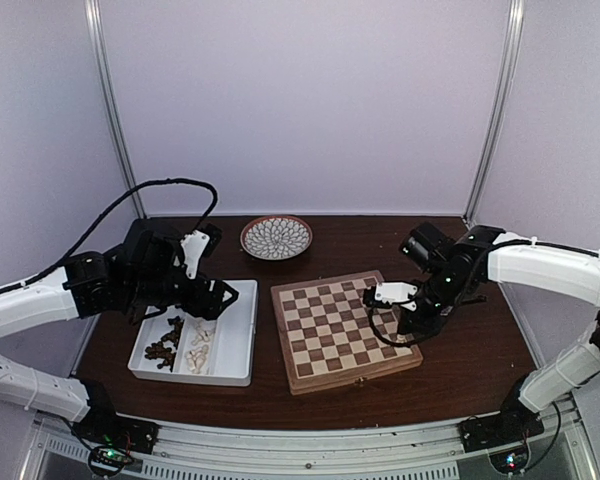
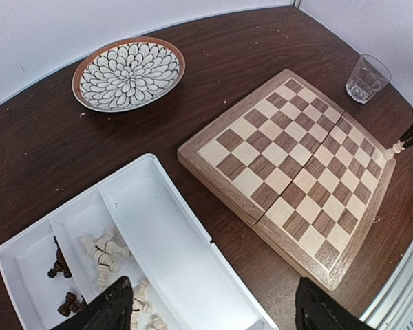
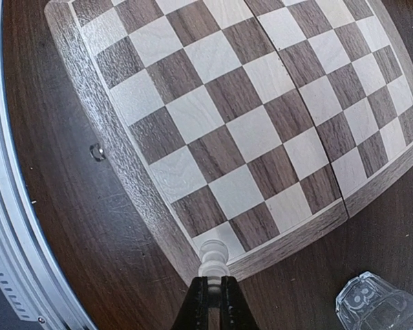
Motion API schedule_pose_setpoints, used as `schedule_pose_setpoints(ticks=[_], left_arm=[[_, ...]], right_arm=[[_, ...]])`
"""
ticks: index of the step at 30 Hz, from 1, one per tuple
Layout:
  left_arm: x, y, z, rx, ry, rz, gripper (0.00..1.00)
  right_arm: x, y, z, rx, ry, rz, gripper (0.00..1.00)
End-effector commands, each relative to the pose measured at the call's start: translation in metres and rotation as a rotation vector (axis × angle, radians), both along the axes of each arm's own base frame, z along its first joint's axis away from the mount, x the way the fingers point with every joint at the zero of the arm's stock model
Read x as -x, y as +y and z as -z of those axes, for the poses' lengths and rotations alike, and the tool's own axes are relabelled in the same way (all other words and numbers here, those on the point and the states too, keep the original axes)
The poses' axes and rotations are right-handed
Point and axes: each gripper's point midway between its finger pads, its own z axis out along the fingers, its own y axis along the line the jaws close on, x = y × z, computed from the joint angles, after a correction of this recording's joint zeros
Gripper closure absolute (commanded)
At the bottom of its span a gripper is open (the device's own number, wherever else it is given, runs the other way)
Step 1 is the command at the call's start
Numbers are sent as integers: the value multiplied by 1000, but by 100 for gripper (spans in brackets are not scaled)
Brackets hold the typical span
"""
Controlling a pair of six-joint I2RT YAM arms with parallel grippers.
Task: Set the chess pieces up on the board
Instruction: Place the queen at d1.
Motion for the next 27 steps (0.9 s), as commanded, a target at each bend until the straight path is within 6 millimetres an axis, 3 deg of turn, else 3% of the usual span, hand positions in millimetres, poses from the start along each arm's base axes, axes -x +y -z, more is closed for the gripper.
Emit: schedule_pose_setpoints(ticks=[1,10,27], left_arm=[[-3,5,-14,64,-46,-44,19],[-3,10,-13,51,-50,-60,19],[1,19,-9,48,-47,-77,19]], right_arm=[[3,15,-5,-47,17,-41,100],[18,40,-7,-61,49,-137,100],[26,77,0,-55,75,-222,100]])
